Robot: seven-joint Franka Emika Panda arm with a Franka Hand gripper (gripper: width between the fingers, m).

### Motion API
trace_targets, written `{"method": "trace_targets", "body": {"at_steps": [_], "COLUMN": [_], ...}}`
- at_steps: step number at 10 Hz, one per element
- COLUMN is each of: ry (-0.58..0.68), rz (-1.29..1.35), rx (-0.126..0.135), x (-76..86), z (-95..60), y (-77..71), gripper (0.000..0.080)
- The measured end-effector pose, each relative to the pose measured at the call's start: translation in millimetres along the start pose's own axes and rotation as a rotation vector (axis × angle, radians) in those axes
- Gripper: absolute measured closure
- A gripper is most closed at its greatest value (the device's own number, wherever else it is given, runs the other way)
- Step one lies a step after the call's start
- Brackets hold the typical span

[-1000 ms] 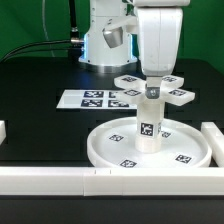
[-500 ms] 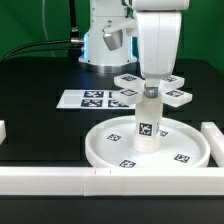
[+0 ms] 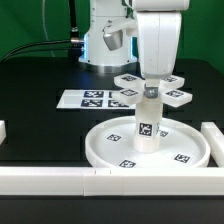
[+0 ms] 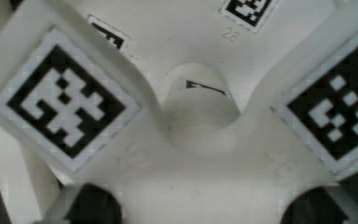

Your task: Assemble round table

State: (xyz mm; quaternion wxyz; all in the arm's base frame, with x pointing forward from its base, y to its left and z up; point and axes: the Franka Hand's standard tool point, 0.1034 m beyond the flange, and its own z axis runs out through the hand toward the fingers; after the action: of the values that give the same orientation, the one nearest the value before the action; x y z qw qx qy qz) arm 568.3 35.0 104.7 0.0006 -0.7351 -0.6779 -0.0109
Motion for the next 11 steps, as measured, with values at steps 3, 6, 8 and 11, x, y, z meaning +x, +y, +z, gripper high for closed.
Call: {"method": "trace_targets", "body": {"at_steps": [3,6,8,11], "ry": [0.000,0.000,-0.002,-0.003], "rz": [0.000,0.297,0.516,0.718], "rx": [0.007,0.012,0.011,0.012], "x": [0.0,3.0,4.3,3.7], "z": [0.6,1.7,1.8,1.9], "y": [-1.9,-3.4,-3.5,-3.5], "gripper": [0.0359,0.0359,0.0359,0.0358]}}
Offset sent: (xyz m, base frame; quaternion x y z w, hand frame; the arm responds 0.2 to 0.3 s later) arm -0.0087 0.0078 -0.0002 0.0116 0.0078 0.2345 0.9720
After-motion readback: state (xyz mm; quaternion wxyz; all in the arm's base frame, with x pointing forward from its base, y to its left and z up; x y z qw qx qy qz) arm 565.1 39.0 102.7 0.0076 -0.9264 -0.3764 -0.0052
